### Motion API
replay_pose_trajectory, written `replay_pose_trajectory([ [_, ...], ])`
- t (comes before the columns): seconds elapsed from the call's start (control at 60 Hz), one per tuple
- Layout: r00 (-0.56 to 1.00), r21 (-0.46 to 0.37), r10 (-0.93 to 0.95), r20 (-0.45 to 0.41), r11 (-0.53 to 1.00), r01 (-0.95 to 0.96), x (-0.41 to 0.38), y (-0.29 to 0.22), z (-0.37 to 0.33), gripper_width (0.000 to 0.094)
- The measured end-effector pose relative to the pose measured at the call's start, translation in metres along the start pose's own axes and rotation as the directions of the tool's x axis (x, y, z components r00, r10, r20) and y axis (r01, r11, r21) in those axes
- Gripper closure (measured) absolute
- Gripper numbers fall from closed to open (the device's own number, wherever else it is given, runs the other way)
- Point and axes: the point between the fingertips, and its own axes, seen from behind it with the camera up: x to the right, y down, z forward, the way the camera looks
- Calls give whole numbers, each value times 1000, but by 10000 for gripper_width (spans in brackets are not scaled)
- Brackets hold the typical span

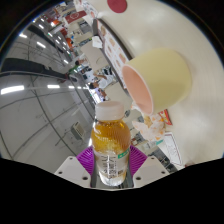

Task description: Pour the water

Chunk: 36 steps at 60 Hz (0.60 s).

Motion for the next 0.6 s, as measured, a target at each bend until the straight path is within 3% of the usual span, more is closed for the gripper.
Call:
replay_pose_trajectory([
  [0.283,998,-18,-21,-51,1000,20,6,-10,3,528],
  [0.45,918,-92,-385,-94,922,377,-25,9,-6,525],
  [0.6,650,-107,-756,-74,654,749,-96,2,-15,526],
])
